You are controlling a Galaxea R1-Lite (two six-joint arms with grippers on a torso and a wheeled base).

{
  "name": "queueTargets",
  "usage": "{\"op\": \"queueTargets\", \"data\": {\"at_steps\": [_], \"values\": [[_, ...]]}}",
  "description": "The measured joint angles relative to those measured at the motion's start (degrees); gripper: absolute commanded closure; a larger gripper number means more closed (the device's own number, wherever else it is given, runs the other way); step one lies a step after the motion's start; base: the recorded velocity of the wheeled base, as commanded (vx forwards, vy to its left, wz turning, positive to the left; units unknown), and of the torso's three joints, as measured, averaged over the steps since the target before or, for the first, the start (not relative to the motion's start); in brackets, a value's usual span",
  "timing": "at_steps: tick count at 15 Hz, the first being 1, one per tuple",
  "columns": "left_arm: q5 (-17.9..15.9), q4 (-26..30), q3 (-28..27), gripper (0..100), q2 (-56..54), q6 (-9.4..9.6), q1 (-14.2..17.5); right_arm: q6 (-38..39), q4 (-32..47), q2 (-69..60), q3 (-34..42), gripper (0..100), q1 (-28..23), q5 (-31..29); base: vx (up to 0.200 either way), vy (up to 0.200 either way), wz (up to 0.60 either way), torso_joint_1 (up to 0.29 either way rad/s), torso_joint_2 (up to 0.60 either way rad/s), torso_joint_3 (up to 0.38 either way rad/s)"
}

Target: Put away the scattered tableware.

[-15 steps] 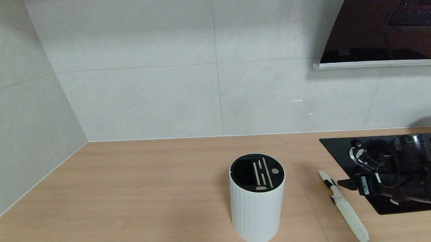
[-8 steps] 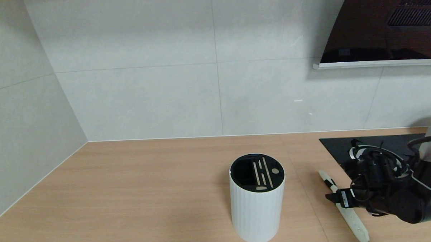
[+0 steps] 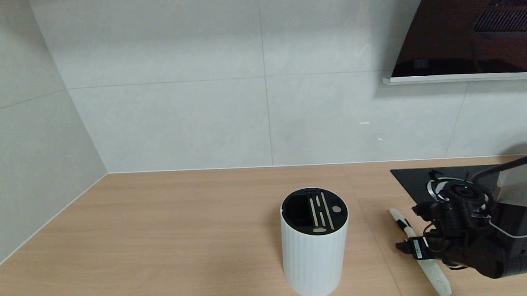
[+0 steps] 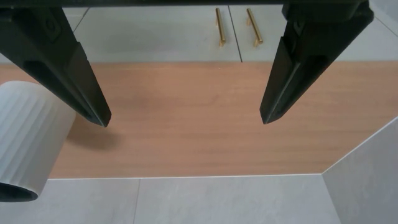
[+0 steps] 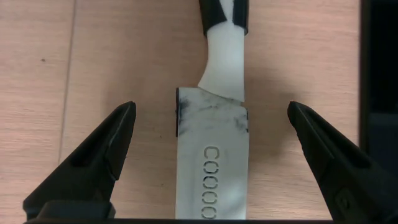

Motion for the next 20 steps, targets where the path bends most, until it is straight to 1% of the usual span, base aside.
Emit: {"op": "queueTargets", "data": {"at_steps": [1, 2, 11, 15, 17, 20], "values": [[0.00, 0.02, 0.00, 0, 0.00, -0.02, 0.00, 0.02, 0.00, 0.17, -0.09, 0, 0.00, -0.16, 0.000, 0.000, 0.00, 0.000, 0.00, 0.000], [0.00, 0.02, 0.00, 0, 0.00, -0.02, 0.00, 0.02, -0.09, 0.30, -0.12, 100, 0.00, -0.17, 0.000, 0.000, 0.00, 0.000, 0.00, 0.000], [0.00, 0.02, 0.00, 0, 0.00, -0.07, 0.00, 0.00, 0.09, 0.06, 0.16, 100, 0.04, -0.30, 0.000, 0.000, 0.00, 0.000, 0.00, 0.000], [0.02, 0.02, 0.00, 0, 0.00, -0.09, 0.00, 0.16, 1.02, -5.92, 1.26, 100, 1.08, -1.10, 0.000, 0.000, 0.00, 0.000, 0.00, 0.000], [0.02, 0.02, 0.00, 0, 0.00, -0.05, 0.00, 0.20, 3.91, -12.15, 1.56, 100, 2.73, -1.23, 0.000, 0.000, 0.00, 0.000, 0.00, 0.000], [0.00, 0.05, 0.00, 0, 0.00, -0.02, 0.00, 0.33, 12.79, -21.75, -1.66, 100, 6.31, -1.29, 0.000, 0.000, 0.00, 0.000, 0.00, 0.000]]}}
